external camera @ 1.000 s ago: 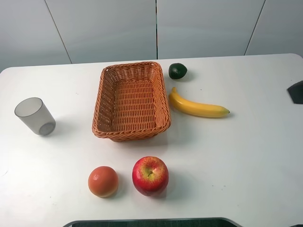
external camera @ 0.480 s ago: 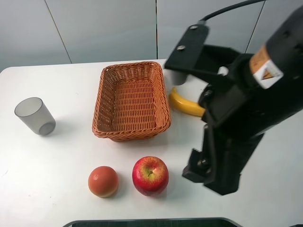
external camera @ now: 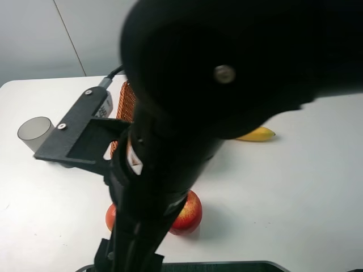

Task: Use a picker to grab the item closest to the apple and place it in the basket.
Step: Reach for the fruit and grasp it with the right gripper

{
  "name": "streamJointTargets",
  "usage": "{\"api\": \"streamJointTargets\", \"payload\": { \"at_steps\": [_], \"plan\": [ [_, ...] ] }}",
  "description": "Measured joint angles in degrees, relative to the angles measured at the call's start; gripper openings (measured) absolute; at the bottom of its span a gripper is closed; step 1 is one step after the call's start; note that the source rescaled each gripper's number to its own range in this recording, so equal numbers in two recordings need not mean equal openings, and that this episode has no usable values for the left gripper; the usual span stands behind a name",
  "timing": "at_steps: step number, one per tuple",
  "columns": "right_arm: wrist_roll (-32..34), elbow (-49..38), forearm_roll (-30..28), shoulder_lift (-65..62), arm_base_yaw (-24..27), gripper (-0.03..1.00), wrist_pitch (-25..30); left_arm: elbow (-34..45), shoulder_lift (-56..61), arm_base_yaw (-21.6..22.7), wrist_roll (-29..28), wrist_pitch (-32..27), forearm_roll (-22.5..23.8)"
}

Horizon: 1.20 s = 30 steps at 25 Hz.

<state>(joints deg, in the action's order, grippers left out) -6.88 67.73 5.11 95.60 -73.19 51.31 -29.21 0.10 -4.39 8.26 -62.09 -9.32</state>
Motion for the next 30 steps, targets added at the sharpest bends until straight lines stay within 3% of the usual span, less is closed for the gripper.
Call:
{"api": "streamJointTargets", "payload": {
  "at_steps": [10,18,30],
  "plan": [
    [-1.4,11.5,-1.0,13.4,1.2,1.0,-0.6,0.0,0.0,0.0,0.0,0.0,0.0],
    [-1.7,12.2,-1.1,19.5,2.2,1.0,-5.3,0.0,0.0,0.0,0.0,0.0,0.0],
    [-1.7,12.3,-1.1,25.3,2.2,1.0,-8.0,0.0,0.0,0.0,0.0,0.0,0.0]
  ]
}}
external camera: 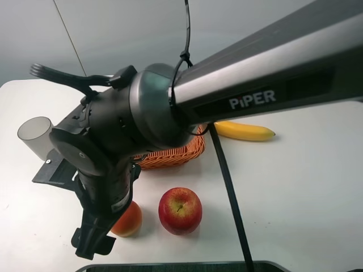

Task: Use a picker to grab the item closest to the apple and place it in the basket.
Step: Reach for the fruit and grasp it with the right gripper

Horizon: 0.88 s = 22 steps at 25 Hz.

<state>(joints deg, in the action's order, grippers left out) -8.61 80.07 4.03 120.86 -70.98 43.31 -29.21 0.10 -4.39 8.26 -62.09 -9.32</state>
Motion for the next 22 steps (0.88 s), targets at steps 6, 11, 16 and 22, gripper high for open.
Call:
{"api": "streamJointTargets", "payload": {
  "at_steps": [6,11,16,22],
  "plan": [
    [0.0,0.0,0.0,0.7,0.0,1.0,-1.7,0.0,0.0,0.0,0.0,0.0,0.0],
    [0.0,0.1,0.0,2.0,0.0,1.0,-2.0,0.0,0.0,0.0,0.0,0.0,0.0],
    [0.0,0.1,-0.4,2.9,0.0,1.0,-2.1,0.0,0.0,0.0,0.0,0.0,0.0],
    [0.0,0.1,-0.7,4.1,0.0,1.0,-2.2,0.0,0.0,0.0,0.0,0.0,0.0]
  ]
}}
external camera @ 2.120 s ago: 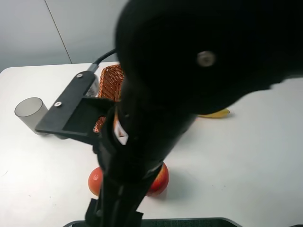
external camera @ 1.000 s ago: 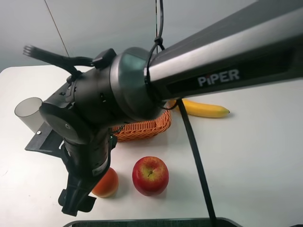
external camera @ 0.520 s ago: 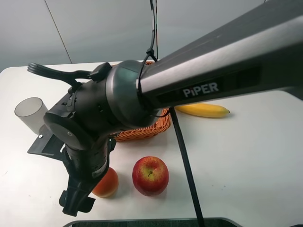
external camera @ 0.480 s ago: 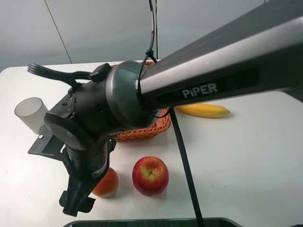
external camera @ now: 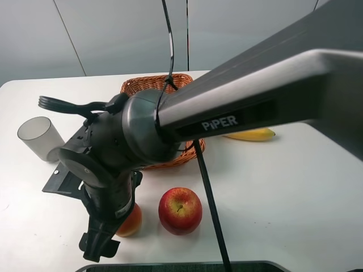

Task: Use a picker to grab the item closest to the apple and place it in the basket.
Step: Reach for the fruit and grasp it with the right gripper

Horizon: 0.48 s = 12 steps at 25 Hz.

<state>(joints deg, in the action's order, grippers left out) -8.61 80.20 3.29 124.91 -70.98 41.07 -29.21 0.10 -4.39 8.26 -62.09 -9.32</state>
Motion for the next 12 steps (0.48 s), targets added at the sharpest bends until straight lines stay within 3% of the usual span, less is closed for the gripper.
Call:
{"api": "streamJointTargets", "payload": {
  "at_steps": [12],
  "plan": [
    [0.0,0.0,-0.7,0.6,0.0,1.0,-1.3,0.0,0.0,0.0,0.0,0.0,0.0]
  ]
}}
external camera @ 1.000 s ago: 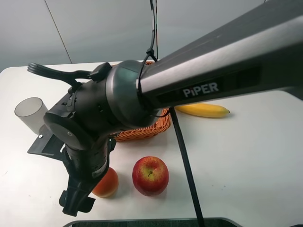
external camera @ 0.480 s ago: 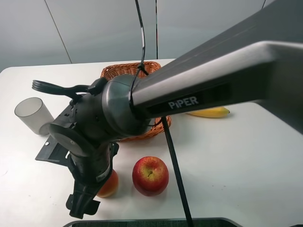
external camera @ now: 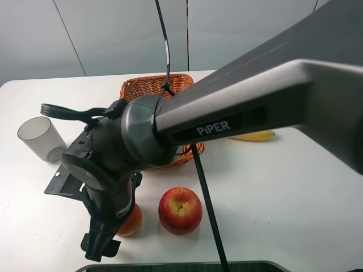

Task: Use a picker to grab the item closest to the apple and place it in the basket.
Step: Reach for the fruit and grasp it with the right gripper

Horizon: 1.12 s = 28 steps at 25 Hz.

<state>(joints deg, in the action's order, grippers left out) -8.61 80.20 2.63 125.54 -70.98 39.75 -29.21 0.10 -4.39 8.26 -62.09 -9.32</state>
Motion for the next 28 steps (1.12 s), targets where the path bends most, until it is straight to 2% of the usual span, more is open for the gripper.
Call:
{"api": "streamJointTargets", "payload": {
  "at_steps": [24,25,26,27,28],
  "plan": [
    [0.0,0.0,-0.3,1.1,0.0,1.0,-0.3,0.0,0.0,0.0,0.0,0.0,0.0],
    [0.0,0.0,-0.4,1.1,0.0,0.96,-0.3,0.0,0.0,0.0,0.0,0.0,0.0],
    [0.0,0.0,-0.5,1.1,0.0,0.77,-0.3,0.0,0.0,0.0,0.0,0.0,0.0],
    [-0.1,0.0,-0.7,1.1,0.0,0.5,-0.3,0.0,0.0,0.0,0.0,0.0,0.0],
    [-0.2,0.0,-1.0,1.1,0.0,0.09,-0.3,0.0,0.0,0.0,0.0,0.0,0.0]
  ]
}}
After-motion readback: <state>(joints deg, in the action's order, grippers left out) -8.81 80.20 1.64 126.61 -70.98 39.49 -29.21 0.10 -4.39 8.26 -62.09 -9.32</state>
